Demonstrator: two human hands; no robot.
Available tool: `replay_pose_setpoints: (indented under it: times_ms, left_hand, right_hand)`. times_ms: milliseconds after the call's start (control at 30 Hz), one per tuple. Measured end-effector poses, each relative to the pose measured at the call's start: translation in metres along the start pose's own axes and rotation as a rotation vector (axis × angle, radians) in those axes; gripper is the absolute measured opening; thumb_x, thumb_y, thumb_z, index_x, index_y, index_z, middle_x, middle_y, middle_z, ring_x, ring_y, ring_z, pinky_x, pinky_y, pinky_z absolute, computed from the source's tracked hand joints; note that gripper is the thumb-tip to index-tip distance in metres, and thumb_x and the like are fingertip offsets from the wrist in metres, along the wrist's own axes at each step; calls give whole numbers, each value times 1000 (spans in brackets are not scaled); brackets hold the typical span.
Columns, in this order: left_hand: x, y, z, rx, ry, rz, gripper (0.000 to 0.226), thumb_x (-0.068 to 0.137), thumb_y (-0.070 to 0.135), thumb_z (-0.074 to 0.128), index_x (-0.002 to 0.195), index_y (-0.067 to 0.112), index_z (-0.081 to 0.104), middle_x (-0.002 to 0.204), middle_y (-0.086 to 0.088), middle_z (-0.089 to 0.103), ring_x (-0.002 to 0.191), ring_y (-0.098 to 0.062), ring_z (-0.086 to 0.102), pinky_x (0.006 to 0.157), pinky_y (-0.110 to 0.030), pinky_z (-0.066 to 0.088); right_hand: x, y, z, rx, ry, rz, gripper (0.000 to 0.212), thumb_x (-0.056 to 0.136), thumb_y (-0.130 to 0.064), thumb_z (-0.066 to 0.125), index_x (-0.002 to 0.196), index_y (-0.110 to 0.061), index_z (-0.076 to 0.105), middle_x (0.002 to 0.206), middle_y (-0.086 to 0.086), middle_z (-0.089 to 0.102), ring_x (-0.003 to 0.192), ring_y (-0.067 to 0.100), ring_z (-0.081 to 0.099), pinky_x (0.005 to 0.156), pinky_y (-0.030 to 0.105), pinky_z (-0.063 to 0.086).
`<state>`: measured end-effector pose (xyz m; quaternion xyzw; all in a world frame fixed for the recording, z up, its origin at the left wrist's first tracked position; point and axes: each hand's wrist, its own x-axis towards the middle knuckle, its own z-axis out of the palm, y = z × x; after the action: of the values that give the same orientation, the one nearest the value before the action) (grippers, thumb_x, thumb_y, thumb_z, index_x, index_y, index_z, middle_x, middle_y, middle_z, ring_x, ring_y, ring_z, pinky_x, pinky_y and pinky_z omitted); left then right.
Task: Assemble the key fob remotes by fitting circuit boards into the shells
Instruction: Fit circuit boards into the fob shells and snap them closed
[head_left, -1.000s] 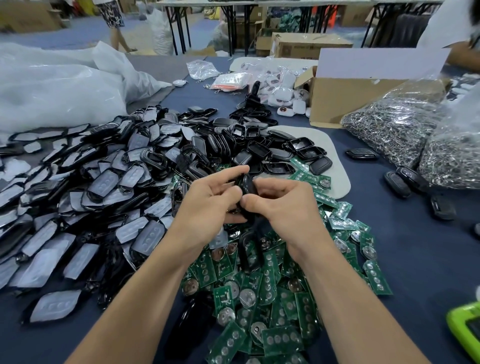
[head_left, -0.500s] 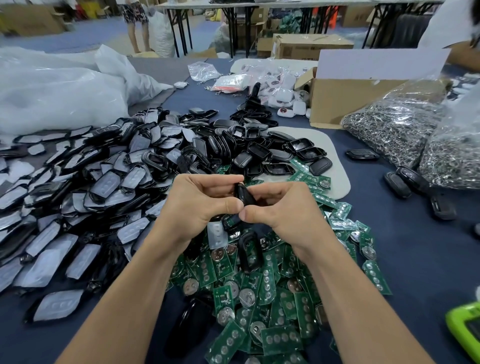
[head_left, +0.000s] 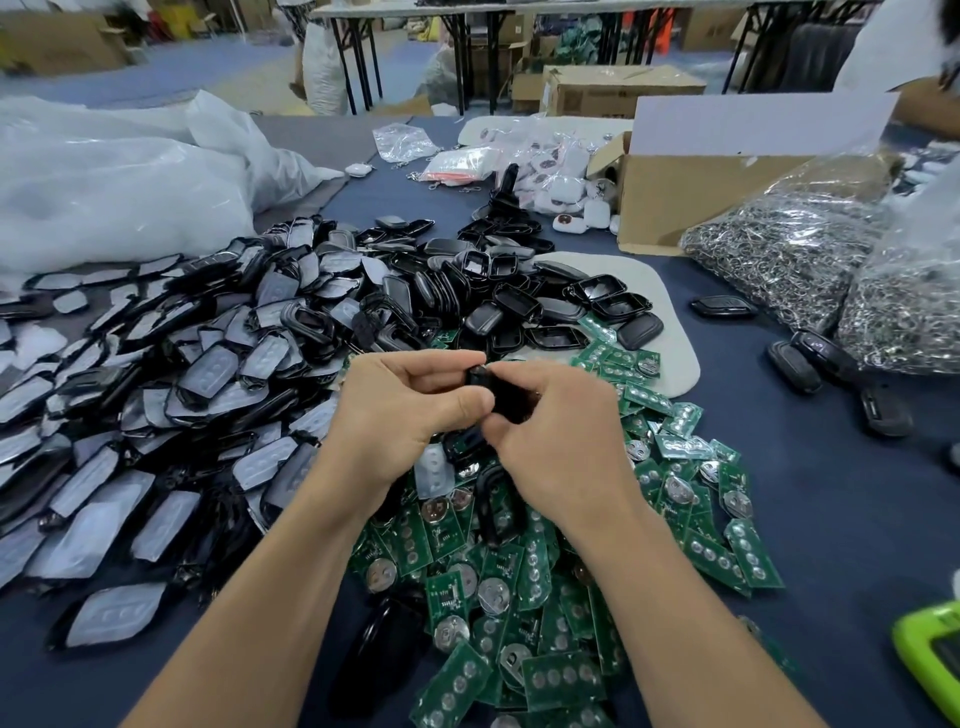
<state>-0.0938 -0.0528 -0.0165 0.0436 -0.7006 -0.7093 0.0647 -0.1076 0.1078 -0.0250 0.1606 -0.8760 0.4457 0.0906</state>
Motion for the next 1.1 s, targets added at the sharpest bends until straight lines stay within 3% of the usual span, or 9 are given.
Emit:
replay_pose_setpoints:
  times_ms: [67,200,267,333,467,633,800,867,1100]
  left_hand:
    - [0,-1,6,-1,64,-5,25,75,2,89,90,22,85,90,-8,82,85,-21,80,70,-25,63]
    - [2,-2,8,17,185,-11,27,82,-3,83,77,23,85,81,-7,81,78,-20,79,66,-24,62]
    - [3,-1,5,-24,196,-23,27,82,-5,82,77,21,85,82,-9,80,79,-22,79,67,-25,62]
    - [3,1,3,-61,166,-40,25,82,-6,81,77,19,85,85,-12,80,82,-26,80,69,-27,63]
    - [4,0,2,-78,119,-34,26,85,-6,78,80,19,85,88,-12,81,84,-26,80,71,-29,64]
    - [1,-3,7,-25,73,-12,19,86,6,81,86,25,86,88,-8,81,87,-22,79,74,-26,63]
    - [1,-1,4,-43,41,84,27,85,-2,79,88,24,86,87,-9,81,84,-23,79,79,-32,65]
    - [1,-2,4,-36,51,119,23,84,-3,79,91,18,85,89,-12,81,86,-28,79,81,-34,65]
    - [-1,0,4,-42,-4,188,22,88,-2,77,96,17,85,94,-11,81,91,-25,78,82,-28,62]
  right_hand:
    - [-1,-3,5,-64,40,-38,43,79,-11,76,118,-27,77,110,-7,74,106,13,63,97,24,48]
    - [-2,-5,12,-77,127,-91,43,76,-6,77,114,-27,78,106,-13,73,107,8,61,94,14,41]
    - [3,-2,7,129,70,24,37,79,-13,77,111,-31,80,96,-23,72,91,-1,67,80,12,52]
    - [10,3,1,461,-8,212,25,87,-13,74,104,-30,82,85,-18,76,78,2,72,66,15,56]
    - [15,9,-6,766,-56,335,28,91,3,72,86,-21,85,91,7,80,89,26,77,76,33,64]
    - [13,10,-5,762,-12,276,29,86,2,79,84,-26,85,86,5,81,83,23,79,80,36,65]
    - [13,11,-10,785,-36,216,28,82,4,79,91,-22,85,90,5,82,85,20,79,79,29,61]
    - [13,10,-12,722,-24,183,25,81,-2,80,93,-25,84,90,1,82,87,20,78,81,34,61]
    - [10,7,-12,601,69,84,25,82,-7,83,95,-28,84,87,-9,81,84,12,79,81,32,64]
